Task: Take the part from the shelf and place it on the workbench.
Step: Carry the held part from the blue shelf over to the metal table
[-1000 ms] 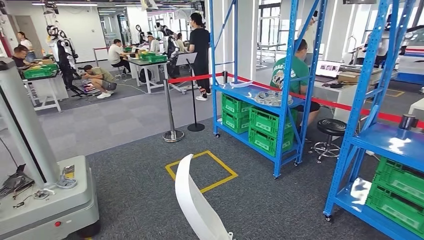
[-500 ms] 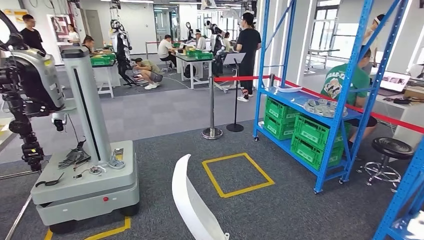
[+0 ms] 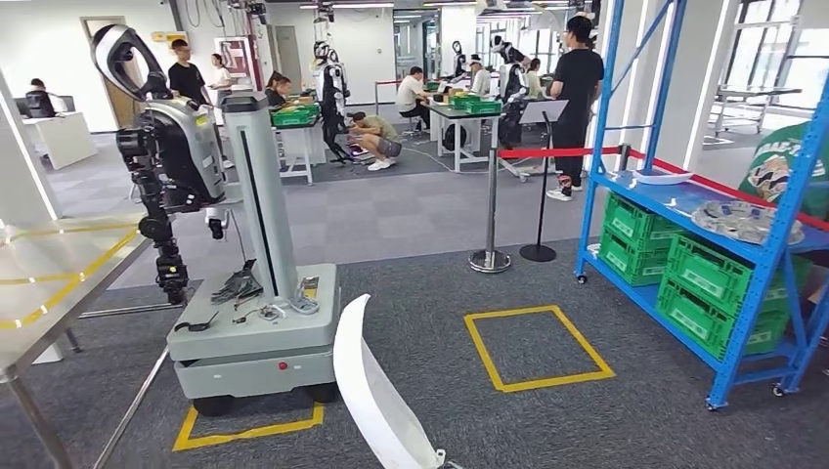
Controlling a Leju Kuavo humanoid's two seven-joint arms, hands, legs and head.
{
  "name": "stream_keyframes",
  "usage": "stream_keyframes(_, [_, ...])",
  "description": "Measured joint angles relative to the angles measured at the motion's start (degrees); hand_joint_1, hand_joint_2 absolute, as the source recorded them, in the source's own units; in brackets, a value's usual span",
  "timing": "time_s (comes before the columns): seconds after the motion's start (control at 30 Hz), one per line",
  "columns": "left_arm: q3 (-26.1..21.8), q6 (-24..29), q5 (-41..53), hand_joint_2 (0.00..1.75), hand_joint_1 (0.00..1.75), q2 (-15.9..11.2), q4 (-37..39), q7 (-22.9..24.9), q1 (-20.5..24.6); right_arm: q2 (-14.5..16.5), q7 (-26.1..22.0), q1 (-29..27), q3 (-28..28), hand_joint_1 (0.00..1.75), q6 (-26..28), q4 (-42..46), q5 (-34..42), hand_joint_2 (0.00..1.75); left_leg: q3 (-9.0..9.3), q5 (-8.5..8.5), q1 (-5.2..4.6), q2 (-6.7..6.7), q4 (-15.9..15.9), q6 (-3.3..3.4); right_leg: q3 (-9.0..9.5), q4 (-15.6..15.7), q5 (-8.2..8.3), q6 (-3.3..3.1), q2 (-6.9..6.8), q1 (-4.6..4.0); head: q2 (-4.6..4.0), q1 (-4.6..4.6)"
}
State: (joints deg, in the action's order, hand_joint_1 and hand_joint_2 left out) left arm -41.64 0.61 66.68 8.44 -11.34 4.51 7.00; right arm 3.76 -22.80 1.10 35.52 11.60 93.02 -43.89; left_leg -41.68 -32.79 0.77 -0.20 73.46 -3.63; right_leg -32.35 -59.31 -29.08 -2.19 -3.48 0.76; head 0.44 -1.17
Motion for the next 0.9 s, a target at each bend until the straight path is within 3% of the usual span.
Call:
stream_keyframes(0.03, [0.0, 0.0, 0.0, 1.75, 0.00, 0.0, 0.0, 0.0, -0.1, 0.0, 0.0, 0.0, 0.0, 1.75, 0.0, 0.0, 0.0, 1.75, 1.81, 1.73, 0.01, 0.53, -3.2, 0.02, 0.11, 0.0, -0.10, 0.12, -0.78, 0.00, 0.00, 0.00])
stream_keyframes(0.1, [0.0, 0.0, 0.0, 1.75, 0.00, 0.0, 0.0, 0.0, 0.0, 0.0, 0.0, 0.0, 0.0, 1.75, 0.0, 0.0, 0.0, 1.75, 6.14, 4.81, -0.11, 3.49, -11.1, 0.44, 0.46, -0.1, -0.46, 0.58, -2.16, -0.24, 0.00, 0.01])
stream_keyframes(0.17, [0.0, 0.0, 0.0, 1.75, 0.00, 0.0, 0.0, 0.0, 0.1, 0.1, 0.0, 0.1, 0.0, 1.75, 0.0, 0.0, 0.0, 1.75, 7.93, 5.80, -0.38, 5.26, -14.4, 1.27, 0.85, -0.1, -0.77, 1.21, -3.29, -0.55, 0.00, 0.06])
stream_keyframes(0.23, [0.0, 0.0, 0.0, 1.75, 0.00, -0.1, 0.0, 0.0, 0.1, 0.2, 0.0, 0.2, 0.0, 1.75, 0.0, 0.0, 0.0, 1.75, 7.80, 5.92, -0.53, 3.95, -14.5, 2.10, 1.30, 0.2, -1.00, 1.90, -4.39, -0.52, 0.00, 0.10])
stream_keyframes(0.27, [0.0, 0.0, 0.0, 1.75, 0.00, -0.1, 0.0, 0.1, 0.0, 0.2, 0.0, 0.2, 0.0, 1.75, 0.0, 0.0, 0.0, 1.75, 7.89, 6.03, -0.44, 3.24, -14.8, 2.47, 1.42, -0.1, -1.33, 2.28, -3.94, -0.38, 0.00, 0.11])
stream_keyframes(0.33, [0.0, 0.0, 0.0, 1.75, 0.00, -0.1, 0.0, 0.1, 0.1, 0.3, -0.1, 0.3, 0.0, 1.75, 0.0, 0.0, 0.0, 1.75, 8.27, 6.40, -0.12, 1.68, -15.2, 3.29, 0.18, -3.4, -3.53, 2.82, -0.77, -0.09, 0.00, 0.20])
stream_keyframes(0.37, [0.0, 0.0, 0.0, 1.75, 0.00, -0.1, -0.1, 0.1, 0.2, 0.3, 0.0, 0.3, 0.0, 1.75, 0.0, 0.0, 0.0, 1.75, 8.24, 6.50, -0.08, 0.90, -15.3, 3.53, -1.41, -6.9, -5.26, 2.92, 1.28, 0.01, 0.00, 0.24])
stream_keyframes(0.43, [0.0, 0.0, -0.2, 1.75, 0.00, -0.1, -0.1, 0.0, 0.3, 0.2, 0.1, 0.2, 0.0, 1.75, 0.0, -0.2, 0.0, 1.75, 8.14, 6.56, -0.13, -0.84, -15.2, 3.78, -5.34, -14.3, -8.05, 2.93, 3.07, 0.01, 0.00, 0.33])
stream_keyframes(0.47, [0.0, 0.0, -0.4, 1.75, 0.00, -0.1, -0.1, -0.1, 0.2, 0.1, 0.2, 0.1, 0.0, 1.75, 0.0, -0.3, 0.0, 1.75, 8.13, 6.54, -0.17, -1.79, -15.1, 3.78, -6.52, -16.0, -8.01, 2.88, 3.30, -0.01, 0.00, 0.34])
stream_keyframes(0.5, [0.0, 0.0, -0.5, 1.75, 0.00, -0.1, -0.1, -0.2, 0.1, 0.1, 0.2, 0.2, 0.0, 1.75, 0.0, -0.4, 0.0, 1.75, 8.13, 6.52, -0.17, -2.74, -15.0, 3.76, -6.65, -15.4, -6.76, 2.78, 3.44, 0.01, 0.00, 0.35])
stream_keyframes(0.53, [0.0, 0.1, -0.6, 1.75, 0.00, -0.1, -0.1, -0.3, 0.0, 0.1, 0.2, 0.2, 0.0, 1.75, 0.0, -0.5, 0.0, 1.75, 8.13, 6.48, -0.15, -3.67, -14.9, 3.68, -5.70, -12.6, -4.62, 2.65, 3.71, 0.05, 0.00, 0.36])
stream_keyframes(0.6, [0.0, 0.2, -0.8, 1.75, 0.00, 0.0, -0.1, -0.5, -0.1, 0.1, 0.2, 0.6, 0.0, 1.75, 0.0, -0.7, 0.0, 1.75, 7.99, 6.31, -0.14, -5.43, -14.5, 3.29, -2.57, -4.8, -0.71, 2.42, 5.55, 0.18, 0.00, 0.35])
stream_keyframes(0.67, [0.0, 0.3, -1.1, 1.75, 0.00, 0.0, -0.1, -0.5, -0.1, 0.1, 0.2, 0.8, 0.0, 1.75, 0.0, -0.9, 0.0, 1.75, 7.65, 6.26, -0.10, -6.75, -14.3, 2.49, -1.02, -0.9, 0.36, 2.19, 6.96, 0.14, 0.00, 0.33])
stream_keyframes(0.73, [0.0, 0.3, -1.2, 1.75, 0.00, 0.0, -0.1, -0.5, -0.4, 0.1, 0.2, 1.0, 0.0, 1.75, 0.0, -1.1, 0.1, 1.75, 7.28, 6.50, 0.07, -7.77, -14.7, 1.54, -0.87, -0.6, 0.38, 1.60, 6.36, -0.07, 0.00, 0.32])
stream_keyframes(0.77, [0.0, 0.4, -1.3, 1.75, 0.00, 0.0, -0.1, -0.5, -0.6, 0.2, 0.2, 1.2, 0.0, 1.75, 0.0, -1.1, 0.1, 1.75, 7.16, 6.51, 0.14, -7.56, -14.7, 1.20, -0.69, -0.4, 0.57, 1.17, 5.76, -0.08, 0.00, 0.31])
stream_keyframes(0.8, [0.0, 0.4, -1.4, 1.75, 0.00, 0.0, -0.1, -0.4, -0.8, 0.3, 0.2, 1.3, 0.0, 1.75, 0.0, -1.1, 0.1, 1.75, 6.78, 6.07, 0.09, -6.52, -14.1, 0.93, -0.48, 0.0, 0.78, 0.69, 5.14, -0.01, 0.00, 0.23])
stream_keyframes(0.83, [0.0, 0.5, -1.5, 1.75, 0.00, -0.1, -0.1, -0.4, -0.9, 0.4, 0.3, 1.4, 0.0, 1.75, 0.0, -1.1, 0.1, 1.75, 5.93, 4.99, -0.02, -4.93, -12.4, 0.74, -0.27, 0.3, 0.98, 0.31, 4.43, 0.08, 0.00, 0.16])
stream_keyframes(0.9, [0.0, 0.7, -1.9, 1.75, 0.00, 0.0, -0.1, -0.5, -0.8, 0.5, 0.4, 1.3, 0.0, 1.75, 0.0, -1.2, 0.1, 1.75, 2.81, 1.44, -0.18, -1.49, -6.0, 0.51, -0.16, 0.5, 1.01, -0.21, 2.92, -0.06, 0.00, 0.02])
